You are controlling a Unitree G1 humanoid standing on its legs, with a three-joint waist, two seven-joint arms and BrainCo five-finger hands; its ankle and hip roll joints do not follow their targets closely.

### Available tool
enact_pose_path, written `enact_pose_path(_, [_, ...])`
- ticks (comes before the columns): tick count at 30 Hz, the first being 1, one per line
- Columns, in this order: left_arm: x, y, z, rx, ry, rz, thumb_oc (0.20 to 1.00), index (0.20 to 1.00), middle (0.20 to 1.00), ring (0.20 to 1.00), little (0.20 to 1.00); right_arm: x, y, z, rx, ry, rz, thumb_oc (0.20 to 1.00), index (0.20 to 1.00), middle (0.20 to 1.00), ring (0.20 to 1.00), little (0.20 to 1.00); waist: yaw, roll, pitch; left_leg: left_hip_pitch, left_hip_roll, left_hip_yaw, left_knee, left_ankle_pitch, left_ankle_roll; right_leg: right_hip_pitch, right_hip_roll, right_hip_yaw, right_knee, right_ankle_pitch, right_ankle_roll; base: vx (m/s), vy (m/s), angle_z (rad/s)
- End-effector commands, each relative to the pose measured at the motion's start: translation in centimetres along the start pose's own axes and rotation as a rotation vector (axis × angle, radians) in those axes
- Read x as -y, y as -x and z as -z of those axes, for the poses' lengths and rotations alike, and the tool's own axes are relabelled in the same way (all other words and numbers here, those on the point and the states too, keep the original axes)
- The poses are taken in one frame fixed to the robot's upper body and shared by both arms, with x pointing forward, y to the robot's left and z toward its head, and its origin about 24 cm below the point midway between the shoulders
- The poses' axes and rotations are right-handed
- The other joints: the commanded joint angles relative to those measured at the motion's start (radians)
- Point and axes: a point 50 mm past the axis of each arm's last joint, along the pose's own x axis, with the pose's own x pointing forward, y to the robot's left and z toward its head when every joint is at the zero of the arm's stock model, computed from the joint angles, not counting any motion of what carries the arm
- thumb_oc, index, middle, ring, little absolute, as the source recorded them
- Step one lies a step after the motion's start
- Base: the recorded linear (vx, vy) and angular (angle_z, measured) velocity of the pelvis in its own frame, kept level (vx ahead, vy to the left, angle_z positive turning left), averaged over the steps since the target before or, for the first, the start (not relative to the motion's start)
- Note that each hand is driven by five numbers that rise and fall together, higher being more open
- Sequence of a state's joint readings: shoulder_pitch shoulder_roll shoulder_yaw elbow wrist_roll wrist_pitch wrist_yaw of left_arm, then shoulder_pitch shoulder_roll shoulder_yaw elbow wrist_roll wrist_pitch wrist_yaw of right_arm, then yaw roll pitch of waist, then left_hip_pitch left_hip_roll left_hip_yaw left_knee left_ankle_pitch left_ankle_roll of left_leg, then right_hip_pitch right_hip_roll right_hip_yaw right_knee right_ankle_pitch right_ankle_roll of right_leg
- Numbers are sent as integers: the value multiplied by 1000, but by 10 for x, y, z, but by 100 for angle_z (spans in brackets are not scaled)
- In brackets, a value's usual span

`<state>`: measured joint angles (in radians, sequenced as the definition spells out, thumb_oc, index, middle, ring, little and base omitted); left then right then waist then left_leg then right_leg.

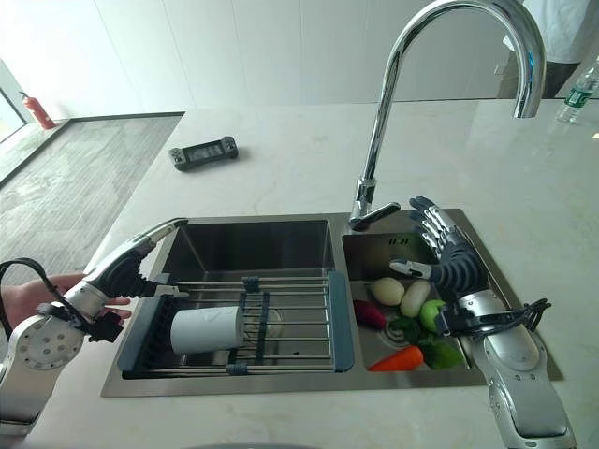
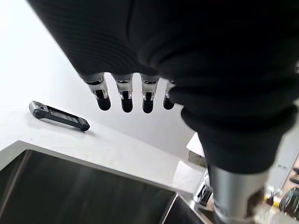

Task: Place the dishes in the dishwasher.

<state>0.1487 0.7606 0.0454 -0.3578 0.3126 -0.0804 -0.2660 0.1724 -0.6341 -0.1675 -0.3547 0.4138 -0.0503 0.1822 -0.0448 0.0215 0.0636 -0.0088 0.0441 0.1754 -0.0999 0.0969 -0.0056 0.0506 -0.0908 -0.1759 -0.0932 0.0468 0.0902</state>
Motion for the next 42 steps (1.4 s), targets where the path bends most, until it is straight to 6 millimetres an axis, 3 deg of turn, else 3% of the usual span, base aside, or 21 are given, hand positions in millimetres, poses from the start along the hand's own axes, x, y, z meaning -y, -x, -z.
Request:
enact_pose_path(1, [-11,-8,4,-44,-110,20,1000,1000,1000,1000,1000,5,-13,-26,144,27,-13,1000,1000,1000,1000,1000,-16,2,-20,98,54,-7,13,-120,-49,37,-15,-22,6,-39,63,-6,-25,-4])
enact_pose_path(15, [28,-15,23,-215,-220,242,1000,1000,1000,1000,1000,2,-19,-30,181,49,-15,1000,1000,1000,1000,1000,-28,4,-19,107,60,-1,13,-125,-48,43,-10,-27,6,-46,64,0,-1,0])
enact_pose_path(29, [59,-18,39,-309,-259,339,1000,1000,1000,1000,1000,-2,-22,-30,192,41,-34,1000,1000,1000,1000,1000,-50,1,-22,118,59,23,13,-133,-43,42,-8,-15,6,-46,65,-5,3,-5])
enact_pose_path(42, [74,-22,41,-328,-270,383,1000,1000,1000,1000,1000,-4,-23,-29,196,47,-58,1000,1000,1000,1000,1000,-65,-4,-24,122,56,40,13,-137,-38,39,-6,-4,6,-43,65,-11,11,-5])
